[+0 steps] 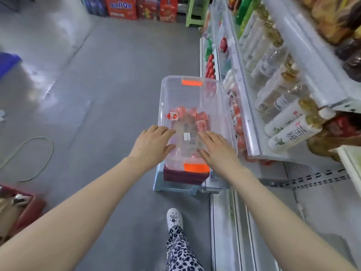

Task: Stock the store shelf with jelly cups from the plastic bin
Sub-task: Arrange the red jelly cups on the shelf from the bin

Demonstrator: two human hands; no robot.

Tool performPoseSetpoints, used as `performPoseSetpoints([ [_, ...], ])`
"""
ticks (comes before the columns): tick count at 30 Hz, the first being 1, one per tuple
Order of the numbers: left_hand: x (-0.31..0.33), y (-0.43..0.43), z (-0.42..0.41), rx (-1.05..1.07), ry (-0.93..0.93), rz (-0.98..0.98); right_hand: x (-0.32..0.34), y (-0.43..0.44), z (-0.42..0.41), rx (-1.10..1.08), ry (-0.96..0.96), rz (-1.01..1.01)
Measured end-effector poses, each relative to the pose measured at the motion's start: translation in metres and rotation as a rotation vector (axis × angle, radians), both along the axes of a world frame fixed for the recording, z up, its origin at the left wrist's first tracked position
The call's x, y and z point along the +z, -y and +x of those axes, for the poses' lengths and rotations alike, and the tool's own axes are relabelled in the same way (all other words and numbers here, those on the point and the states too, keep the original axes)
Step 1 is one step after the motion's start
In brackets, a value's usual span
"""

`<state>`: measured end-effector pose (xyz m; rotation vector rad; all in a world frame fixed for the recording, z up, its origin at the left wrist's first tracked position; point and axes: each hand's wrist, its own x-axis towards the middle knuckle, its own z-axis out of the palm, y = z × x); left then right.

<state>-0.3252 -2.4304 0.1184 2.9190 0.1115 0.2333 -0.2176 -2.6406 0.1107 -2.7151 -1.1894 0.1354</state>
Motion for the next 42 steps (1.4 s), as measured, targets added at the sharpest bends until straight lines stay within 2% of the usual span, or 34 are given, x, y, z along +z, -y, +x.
performPoseSetpoints([
  [3, -0.023, -0.011, 0.033, 0.021, -0.040, 0.036, -0.030, -0.028, 0.056, -0.020, -0.097, -0.077],
  [10, -0.064, -0.028, 0.080, 0.023, 0.008, 0.101, -0.112, -0.064, 0.159, -0.129, -0.278, -0.173],
  [16, -0.070, -0.028, 0.085, 0.030, 0.015, 0.107, -0.150, -0.083, 0.174, -0.201, -0.435, -0.272],
  [18, -0.071, -0.027, 0.083, 0.035, 0.009, 0.107, -0.158, -0.083, 0.167, -0.163, -0.425, -0.271],
  [20, -0.071, -0.026, 0.083, 0.038, 0.006, 0.108, -0.160, -0.083, 0.167, -0.141, -0.365, -0.176],
  [22, -0.070, -0.026, 0.085, 0.040, 0.012, 0.101, -0.160, -0.088, 0.175, -0.193, -0.335, -0.138],
  [25, -0.070, -0.028, 0.086, 0.040, 0.008, 0.099, -0.163, -0.098, 0.187, -0.180, -0.361, -0.222],
  [28, -0.070, -0.028, 0.087, 0.035, -0.011, 0.104, -0.171, -0.103, 0.186, -0.095, -0.428, -0.220],
  [30, -0.070, -0.027, 0.087, 0.033, -0.028, 0.095, -0.177, -0.101, 0.179, -0.043, -0.394, -0.217],
  [34, -0.068, -0.028, 0.089, 0.032, -0.078, 0.137, -0.173, -0.096, 0.169, 0.031, -0.384, -0.348],
  [37, -0.066, -0.026, 0.094, 0.024, -0.083, 0.200, -0.159, -0.092, 0.169, -0.044, -0.404, -0.415],
  [42, -0.061, -0.030, 0.140, -0.033, -0.168, 0.198, -0.125, -0.076, 0.156, -0.174, -0.339, -0.382],
])
